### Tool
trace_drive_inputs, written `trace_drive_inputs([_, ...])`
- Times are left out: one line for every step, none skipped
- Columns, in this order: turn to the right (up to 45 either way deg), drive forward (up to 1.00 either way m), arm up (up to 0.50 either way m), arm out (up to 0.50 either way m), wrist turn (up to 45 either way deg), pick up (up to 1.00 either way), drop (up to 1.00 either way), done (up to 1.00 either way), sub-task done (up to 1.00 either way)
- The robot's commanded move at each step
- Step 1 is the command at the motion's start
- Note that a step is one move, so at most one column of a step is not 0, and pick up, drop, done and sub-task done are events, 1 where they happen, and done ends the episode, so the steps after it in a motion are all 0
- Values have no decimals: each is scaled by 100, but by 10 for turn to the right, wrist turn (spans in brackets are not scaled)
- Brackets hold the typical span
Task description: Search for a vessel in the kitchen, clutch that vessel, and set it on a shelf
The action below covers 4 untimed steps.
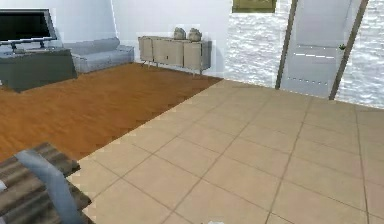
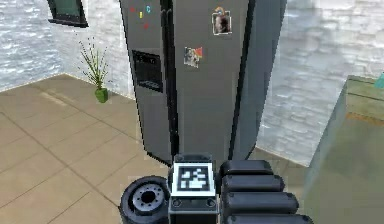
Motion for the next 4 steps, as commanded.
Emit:
trace_drive_inputs([-90, 0, 0, 0, 0, 0, 0, 0, 0])
trace_drive_inputs([0, 100, 0, 0, 0, 0, 0, 0, 0])
trace_drive_inputs([-60, 0, 0, 0, 0, 0, 0, 0, 0])
trace_drive_inputs([0, 5, 0, 0, 0, 0, 0, 0, 0])
